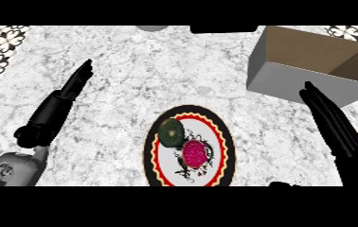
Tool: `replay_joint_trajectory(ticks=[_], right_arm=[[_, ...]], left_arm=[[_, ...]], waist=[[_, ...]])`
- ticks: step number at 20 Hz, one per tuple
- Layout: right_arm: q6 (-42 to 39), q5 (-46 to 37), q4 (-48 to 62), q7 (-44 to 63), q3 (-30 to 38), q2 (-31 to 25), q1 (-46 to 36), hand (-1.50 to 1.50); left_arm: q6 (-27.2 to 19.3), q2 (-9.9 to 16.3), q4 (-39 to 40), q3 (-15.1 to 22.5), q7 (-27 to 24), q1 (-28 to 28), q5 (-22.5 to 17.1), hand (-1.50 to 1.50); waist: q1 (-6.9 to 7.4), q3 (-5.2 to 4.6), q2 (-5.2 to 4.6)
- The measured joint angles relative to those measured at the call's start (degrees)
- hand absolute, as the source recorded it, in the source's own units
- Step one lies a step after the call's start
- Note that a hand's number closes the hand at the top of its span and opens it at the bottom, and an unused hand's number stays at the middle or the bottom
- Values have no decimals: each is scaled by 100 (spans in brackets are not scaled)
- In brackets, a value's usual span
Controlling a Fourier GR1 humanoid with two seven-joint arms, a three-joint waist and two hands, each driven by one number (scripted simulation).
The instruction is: Pick the cupcake from the plate and place it in the cardboard box
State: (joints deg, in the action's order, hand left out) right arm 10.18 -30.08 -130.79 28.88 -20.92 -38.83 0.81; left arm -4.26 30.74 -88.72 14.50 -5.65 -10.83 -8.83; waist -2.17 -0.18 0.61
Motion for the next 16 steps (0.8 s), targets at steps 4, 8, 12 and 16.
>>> replay_joint_trajectory(ticks=[4,8,12,16], right_arm=[[-919,-226,-220,985,-507,-292,-225,-150],[-1776,-251,-218,2071,-1272,-116,-783,-150],[-2444,-332,-49,2945,-1908,379,-1483,-150],[-2710,-439,301,3375,-2397,996,-1948,-150]], left_arm=[[59,-86,32,54,41,-171,46,0],[148,-125,112,46,76,-344,60,0],[183,-216,152,116,36,-366,130,0],[231,-227,186,60,77,-421,118,0]], waist=[[114,-10,-28],[228,-15,-47],[322,-21,-53],[324,-20,-44]])
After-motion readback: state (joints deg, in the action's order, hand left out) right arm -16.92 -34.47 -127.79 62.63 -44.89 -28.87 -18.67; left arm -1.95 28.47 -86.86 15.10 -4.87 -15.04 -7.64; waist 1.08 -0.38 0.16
